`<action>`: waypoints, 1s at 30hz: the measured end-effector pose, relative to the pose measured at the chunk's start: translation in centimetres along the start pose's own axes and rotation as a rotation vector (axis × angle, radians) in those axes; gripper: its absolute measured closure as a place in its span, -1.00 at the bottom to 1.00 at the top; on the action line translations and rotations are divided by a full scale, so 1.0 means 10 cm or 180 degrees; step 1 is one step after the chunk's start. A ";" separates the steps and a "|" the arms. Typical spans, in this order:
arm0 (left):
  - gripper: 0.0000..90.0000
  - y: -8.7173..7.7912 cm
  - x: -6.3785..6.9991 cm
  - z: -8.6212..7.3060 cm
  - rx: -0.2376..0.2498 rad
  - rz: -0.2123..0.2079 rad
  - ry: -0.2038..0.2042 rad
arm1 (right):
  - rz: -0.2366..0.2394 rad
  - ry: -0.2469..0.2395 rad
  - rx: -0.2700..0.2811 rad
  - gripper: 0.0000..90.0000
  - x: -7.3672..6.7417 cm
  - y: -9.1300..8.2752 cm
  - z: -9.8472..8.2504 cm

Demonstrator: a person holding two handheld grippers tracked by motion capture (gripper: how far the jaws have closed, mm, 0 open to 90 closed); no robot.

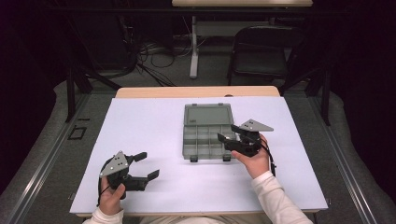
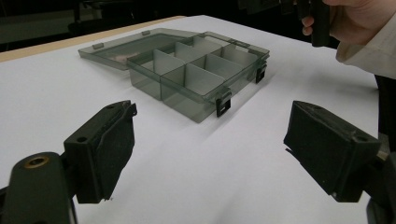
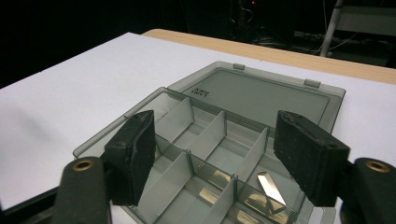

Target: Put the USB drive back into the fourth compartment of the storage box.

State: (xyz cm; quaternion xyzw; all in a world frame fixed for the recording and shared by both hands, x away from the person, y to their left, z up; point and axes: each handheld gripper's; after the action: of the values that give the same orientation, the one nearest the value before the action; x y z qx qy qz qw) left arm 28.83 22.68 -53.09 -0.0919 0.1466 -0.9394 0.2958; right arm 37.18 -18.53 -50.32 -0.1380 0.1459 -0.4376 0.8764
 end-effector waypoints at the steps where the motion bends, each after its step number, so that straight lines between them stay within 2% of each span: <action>1: -0.65 0.00 0.00 0.00 0.0000 -0.0003 0.0002 | -0.0008 0.0000 0.0003 -0.38 0.00 -0.01 0.00; 5: -0.65 0.01 0.00 0.01 -0.0021 -0.0010 0.0033 | 0.0012 0.0030 -0.0002 -0.54 -0.04 -0.08 0.00; 7: -0.65 0.01 0.00 0.01 -0.0017 -0.0004 0.0032 | 0.0032 -0.0021 0.0005 -0.60 -0.06 -0.12 0.00; 12: -0.65 0.00 0.00 0.00 -0.0006 -0.0004 0.0013 | 0.0034 -0.0028 -0.0020 -0.64 -0.12 -0.17 0.01; 14: -0.65 0.01 0.00 0.01 -0.0008 -0.0003 0.0024 | -0.0024 -0.0080 -0.0071 -0.64 -0.15 -0.18 0.01; 19: -0.65 0.00 0.00 0.00 -0.0004 0.0008 0.0013 | -0.0007 -0.0198 -0.0181 -0.68 -0.22 -0.27 -0.03; 30: -0.65 0.00 -0.01 0.01 0.0010 0.0001 0.0008 | -0.0038 -0.0190 -0.0164 -0.75 -0.18 -0.48 -0.11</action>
State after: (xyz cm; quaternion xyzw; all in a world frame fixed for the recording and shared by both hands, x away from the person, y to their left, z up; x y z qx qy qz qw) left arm 28.89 22.70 -53.04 -0.0903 0.1455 -0.9398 0.2958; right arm 32.22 -20.03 -49.33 -0.1743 0.1300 -0.4346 0.8740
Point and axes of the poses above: each handheld gripper's, and its own axes: y roughly forward along the jaws, z roughly out of its top, x roughly to its right, and after that the axes turned 1 degree about y, right-handed
